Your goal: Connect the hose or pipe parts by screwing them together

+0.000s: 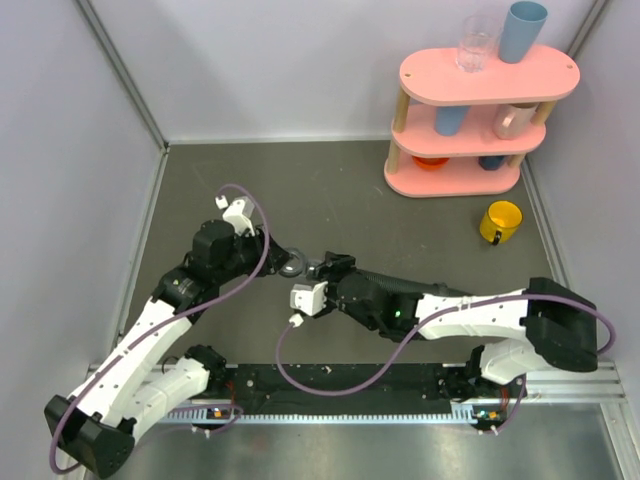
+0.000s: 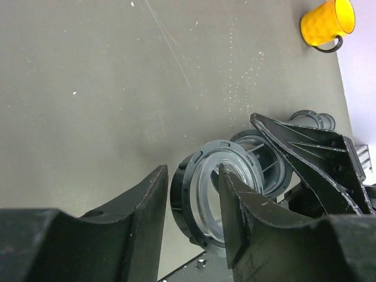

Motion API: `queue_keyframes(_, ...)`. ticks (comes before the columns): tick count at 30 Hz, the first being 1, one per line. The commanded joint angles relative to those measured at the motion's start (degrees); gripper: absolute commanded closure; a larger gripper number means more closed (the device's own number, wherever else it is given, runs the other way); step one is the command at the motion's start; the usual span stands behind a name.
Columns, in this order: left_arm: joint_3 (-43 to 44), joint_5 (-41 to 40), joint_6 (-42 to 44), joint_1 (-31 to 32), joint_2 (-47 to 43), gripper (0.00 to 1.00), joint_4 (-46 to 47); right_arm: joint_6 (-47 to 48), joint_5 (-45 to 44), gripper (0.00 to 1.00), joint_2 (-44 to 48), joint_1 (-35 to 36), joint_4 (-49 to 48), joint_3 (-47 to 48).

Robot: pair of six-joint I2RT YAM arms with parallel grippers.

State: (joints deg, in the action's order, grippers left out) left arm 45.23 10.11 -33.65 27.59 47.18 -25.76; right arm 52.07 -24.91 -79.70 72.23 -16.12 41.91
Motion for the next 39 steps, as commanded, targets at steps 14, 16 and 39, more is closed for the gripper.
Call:
queue_keyframes(14,-15.24,6.85,8.69,0.44,-12.79,1.00,22.36,-22.35,28.87,1.00,2.61,-7.09,9.96,10.91)
queue_keyframes(16,-20.76,7.73,8.25,0.44,-18.16,1.00,29.06,-27.53,38.31,1.00,4.99,-10.33,11.46,11.35)
queue_keyframes(39,-8.53,3.16,-4.31,0.35,-18.71,0.19,8.73,-25.11,42.50,1.00,12.99,-20.64,14.63,9.77)
